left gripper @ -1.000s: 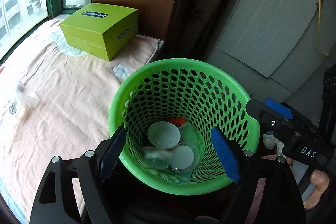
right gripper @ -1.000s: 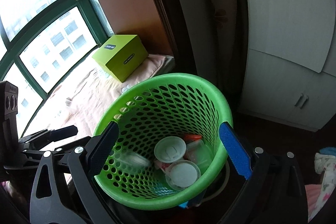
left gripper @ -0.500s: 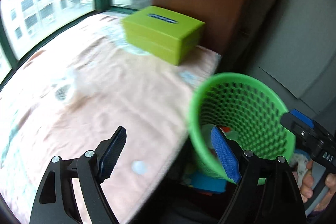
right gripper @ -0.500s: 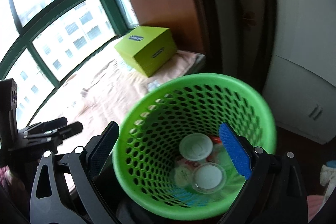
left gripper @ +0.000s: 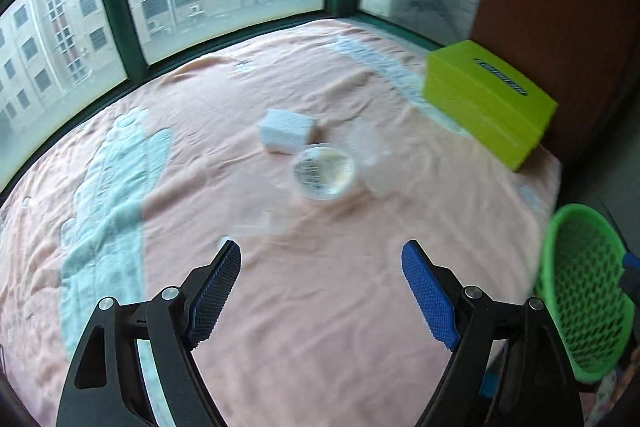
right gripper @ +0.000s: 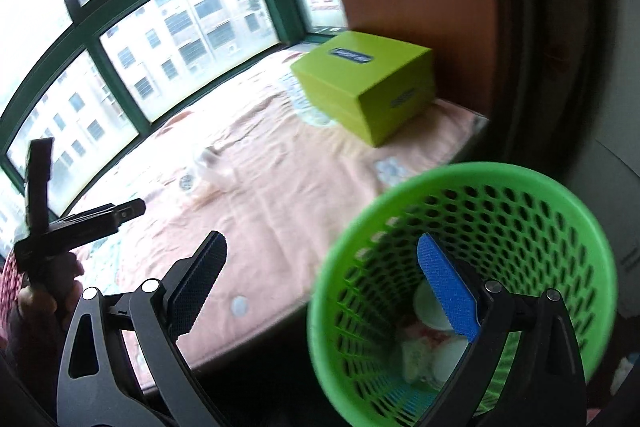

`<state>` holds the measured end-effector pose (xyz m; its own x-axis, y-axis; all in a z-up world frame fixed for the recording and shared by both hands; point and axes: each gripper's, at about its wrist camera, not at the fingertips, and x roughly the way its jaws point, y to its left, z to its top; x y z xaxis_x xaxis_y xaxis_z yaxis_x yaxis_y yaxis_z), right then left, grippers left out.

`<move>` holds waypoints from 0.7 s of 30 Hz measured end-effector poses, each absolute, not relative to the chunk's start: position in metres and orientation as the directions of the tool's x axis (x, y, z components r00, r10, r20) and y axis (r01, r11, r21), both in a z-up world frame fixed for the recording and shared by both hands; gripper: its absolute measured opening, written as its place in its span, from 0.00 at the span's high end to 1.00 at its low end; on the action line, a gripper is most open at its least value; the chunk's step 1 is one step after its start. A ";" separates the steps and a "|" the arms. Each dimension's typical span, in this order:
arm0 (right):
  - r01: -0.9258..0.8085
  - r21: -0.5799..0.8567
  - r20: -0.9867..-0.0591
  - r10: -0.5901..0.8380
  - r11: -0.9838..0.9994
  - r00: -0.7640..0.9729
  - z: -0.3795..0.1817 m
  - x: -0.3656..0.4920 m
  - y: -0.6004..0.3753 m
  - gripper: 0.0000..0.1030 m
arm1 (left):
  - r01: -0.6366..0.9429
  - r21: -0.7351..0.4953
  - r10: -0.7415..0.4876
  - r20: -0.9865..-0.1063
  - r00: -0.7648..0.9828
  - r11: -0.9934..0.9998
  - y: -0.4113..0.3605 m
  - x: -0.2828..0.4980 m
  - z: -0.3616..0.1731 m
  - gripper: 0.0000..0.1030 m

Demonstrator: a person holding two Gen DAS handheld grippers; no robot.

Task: Collect trash
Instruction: 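Grasp the clear plastic cup with the left gripper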

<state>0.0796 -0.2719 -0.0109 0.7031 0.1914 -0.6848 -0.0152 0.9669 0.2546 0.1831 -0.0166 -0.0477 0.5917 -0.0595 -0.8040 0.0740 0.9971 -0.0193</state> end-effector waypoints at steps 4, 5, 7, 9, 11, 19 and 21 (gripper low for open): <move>-0.055 0.259 -0.691 0.225 0.964 0.687 -0.014 0.097 -0.251 0.08 | 0.037 0.010 -0.012 -0.826 0.563 0.999 0.004 0.203 -0.067 0.23; -0.061 0.260 -0.692 0.230 0.964 0.684 -0.014 0.101 -0.247 0.08 | 0.030 0.014 -0.005 -0.831 0.556 0.999 0.008 0.207 -0.072 0.23; -0.076 0.261 -0.699 0.243 0.962 0.672 -0.016 0.109 -0.237 0.08 | 0.029 0.019 0.000 -0.839 0.544 0.999 0.011 0.215 -0.081 0.23; -0.092 0.259 -0.705 0.253 0.962 0.662 -0.019 0.119 -0.228 0.08 | 0.031 0.026 0.005 -0.844 0.536 0.999 0.013 0.223 -0.089 0.23; -0.101 0.261 -0.709 0.262 0.960 0.655 -0.022 0.127 -0.222 0.08 | 0.031 0.035 0.013 -0.847 0.531 0.999 0.014 0.230 -0.096 0.24; -0.147 0.315 -0.721 0.337 0.938 0.605 -0.033 0.165 -0.192 0.08 | 0.040 0.011 -0.012 -0.854 0.521 0.999 0.022 0.247 -0.110 0.43; -0.154 0.345 -0.720 0.367 0.926 0.590 -0.035 0.175 -0.185 0.08 | 0.045 -0.009 -0.031 -0.853 0.521 0.999 0.025 0.249 -0.112 0.51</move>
